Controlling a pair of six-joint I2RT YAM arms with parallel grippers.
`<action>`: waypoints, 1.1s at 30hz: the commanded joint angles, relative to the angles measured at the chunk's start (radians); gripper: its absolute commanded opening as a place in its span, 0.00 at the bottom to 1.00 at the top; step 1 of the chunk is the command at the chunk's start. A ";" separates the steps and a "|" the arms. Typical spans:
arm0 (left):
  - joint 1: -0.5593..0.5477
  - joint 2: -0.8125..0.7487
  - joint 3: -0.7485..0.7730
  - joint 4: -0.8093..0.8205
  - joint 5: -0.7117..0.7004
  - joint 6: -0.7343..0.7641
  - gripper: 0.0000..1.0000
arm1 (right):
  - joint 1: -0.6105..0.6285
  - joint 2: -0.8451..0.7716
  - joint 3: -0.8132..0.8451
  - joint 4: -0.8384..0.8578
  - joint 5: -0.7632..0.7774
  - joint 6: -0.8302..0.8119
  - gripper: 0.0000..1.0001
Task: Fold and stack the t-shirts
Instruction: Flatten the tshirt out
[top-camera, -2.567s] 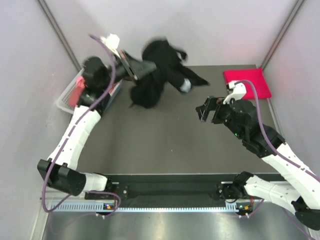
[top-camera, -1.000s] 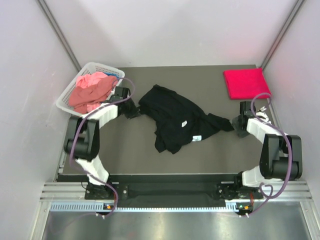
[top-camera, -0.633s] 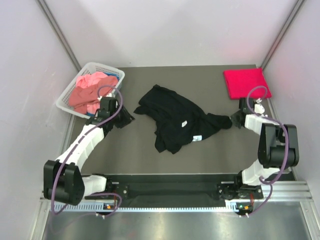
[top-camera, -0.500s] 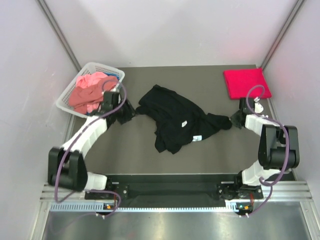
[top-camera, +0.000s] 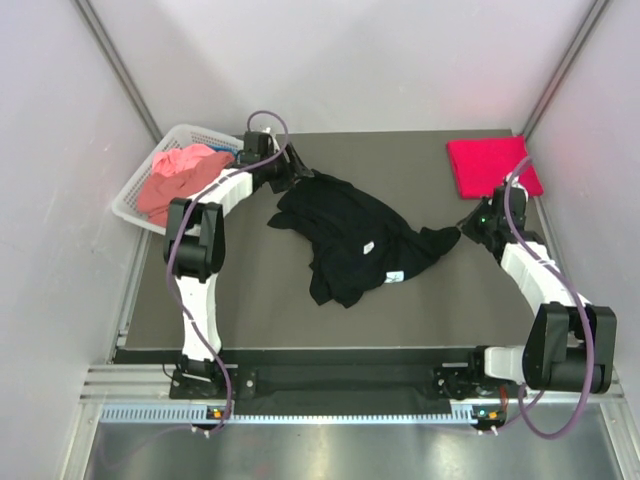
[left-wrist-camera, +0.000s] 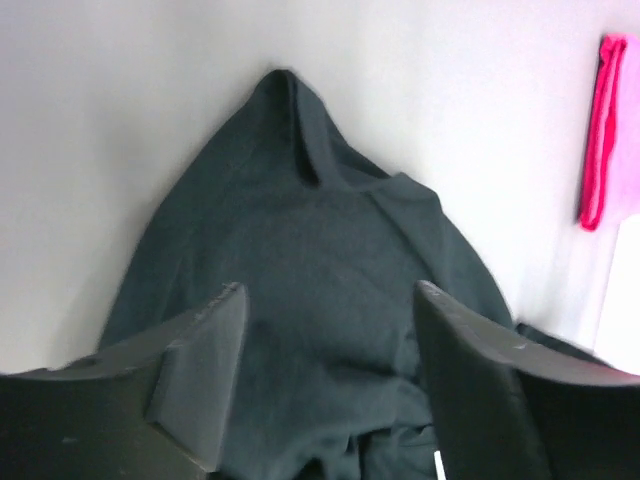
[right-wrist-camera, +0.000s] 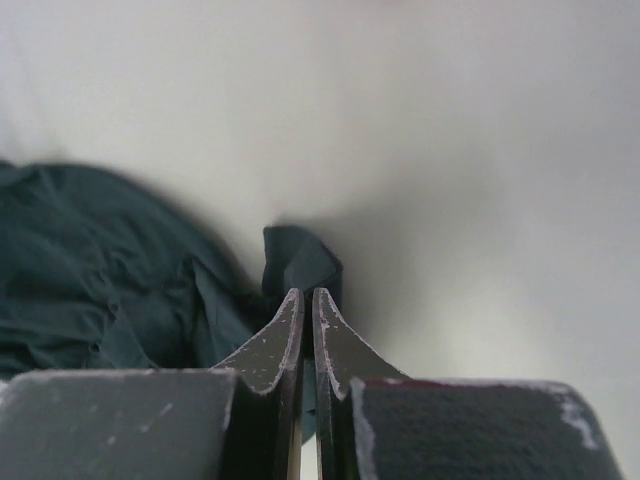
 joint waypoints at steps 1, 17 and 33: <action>0.000 0.047 0.041 0.146 0.078 -0.137 0.74 | 0.019 -0.023 -0.005 0.013 -0.072 -0.030 0.00; -0.001 0.236 0.176 0.281 0.041 -0.387 0.75 | 0.103 -0.019 0.004 0.016 -0.096 -0.038 0.00; 0.022 0.181 0.265 0.243 0.120 -0.453 0.00 | 0.102 -0.023 0.131 -0.055 0.026 -0.062 0.00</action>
